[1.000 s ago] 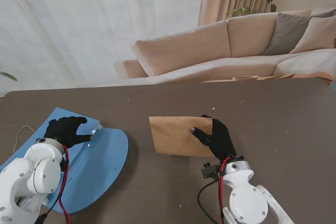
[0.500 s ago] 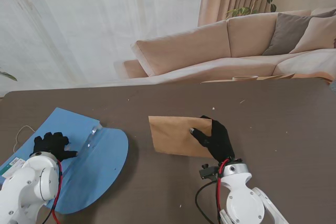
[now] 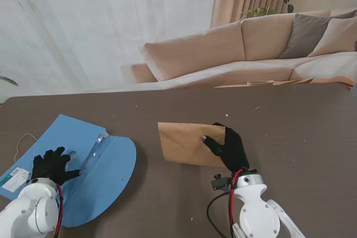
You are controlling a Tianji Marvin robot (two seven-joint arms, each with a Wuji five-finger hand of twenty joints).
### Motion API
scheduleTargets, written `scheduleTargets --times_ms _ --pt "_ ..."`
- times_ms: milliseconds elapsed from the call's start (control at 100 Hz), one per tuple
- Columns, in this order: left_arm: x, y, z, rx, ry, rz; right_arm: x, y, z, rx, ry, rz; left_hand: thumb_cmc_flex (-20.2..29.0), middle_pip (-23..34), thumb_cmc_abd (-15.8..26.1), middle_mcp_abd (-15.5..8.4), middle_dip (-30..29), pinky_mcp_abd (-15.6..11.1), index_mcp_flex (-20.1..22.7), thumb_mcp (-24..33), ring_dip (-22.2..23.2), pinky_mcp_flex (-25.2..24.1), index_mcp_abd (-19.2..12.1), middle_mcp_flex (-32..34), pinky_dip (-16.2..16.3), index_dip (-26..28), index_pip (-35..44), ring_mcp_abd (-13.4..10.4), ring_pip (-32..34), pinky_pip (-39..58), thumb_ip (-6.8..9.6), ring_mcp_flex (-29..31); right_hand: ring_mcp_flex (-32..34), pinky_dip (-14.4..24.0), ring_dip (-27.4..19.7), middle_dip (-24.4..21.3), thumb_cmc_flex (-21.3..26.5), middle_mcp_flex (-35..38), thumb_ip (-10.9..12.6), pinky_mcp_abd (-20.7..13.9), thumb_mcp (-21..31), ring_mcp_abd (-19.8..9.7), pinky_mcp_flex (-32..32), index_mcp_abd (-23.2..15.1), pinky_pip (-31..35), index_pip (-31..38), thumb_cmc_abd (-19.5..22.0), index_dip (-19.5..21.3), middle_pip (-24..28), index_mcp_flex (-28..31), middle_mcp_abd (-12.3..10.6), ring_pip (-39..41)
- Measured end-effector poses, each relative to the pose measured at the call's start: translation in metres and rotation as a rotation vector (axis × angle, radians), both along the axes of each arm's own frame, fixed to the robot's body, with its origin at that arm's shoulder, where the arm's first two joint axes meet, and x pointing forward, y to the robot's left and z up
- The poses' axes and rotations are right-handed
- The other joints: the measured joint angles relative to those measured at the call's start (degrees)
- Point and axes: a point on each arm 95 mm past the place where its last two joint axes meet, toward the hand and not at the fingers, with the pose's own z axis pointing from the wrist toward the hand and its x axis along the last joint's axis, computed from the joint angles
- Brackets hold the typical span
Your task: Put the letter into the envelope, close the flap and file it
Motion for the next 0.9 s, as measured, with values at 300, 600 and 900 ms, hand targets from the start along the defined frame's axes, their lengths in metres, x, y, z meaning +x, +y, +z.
scheduleTargets --times_ms 300,600,900 --pt "-0.018 -0.004 -0.01 -0.07 -0.031 0.032 -0.005 0.003 0.001 0.0 -0.011 -0.004 0.0 -0.1 -1.2 -0.6 -2.6 0.0 -0.7 1.9 -1.4 0.0 0.7 0.0 -1.7 -4.2 -4.8 0.0 0.0 -0.1 0.0 0.0 0.0 0.0 0.0 0.0 0.0 0.0 0.0 0.0 0.0 0.0 0.0 0.0 0.0 0.0 0.0 0.0 0.0 0.0 0.0 0.0" --pt "-0.021 -0.005 -0.017 -0.049 -0.021 0.056 -0.009 0.006 0.002 0.003 -0.014 -0.003 -4.4 -2.2 -4.5 -2.1 -10.0 -0.1 -8.0 11.9 -4.4 0.1 0.4 0.0 -4.4 2.4 -0.1 -0.3 -0.6 -0.3 0.0 0.0 0.0 0.0 0.0 0.2 0.0 0.0 0.0 0.0 0.1 0.0 0.0 0.0 0.0 0.0 0.0 0.0 0.0 0.0 0.0 0.0" --pt "-0.024 -0.006 -0.019 -0.014 -0.018 0.094 -0.008 0.007 0.002 0.006 -0.011 0.002 -5.8 -2.9 -5.1 -2.1 -13.5 -0.1 -4.8 13.1 -7.9 0.3 2.1 0.0 -7.0 -0.2 -1.5 -0.7 -1.3 -1.4 0.0 0.0 0.0 0.0 0.0 0.3 0.0 0.0 0.0 0.0 0.4 0.0 -0.2 0.0 0.0 0.0 0.0 0.0 0.0 0.0 0.0 0.0"
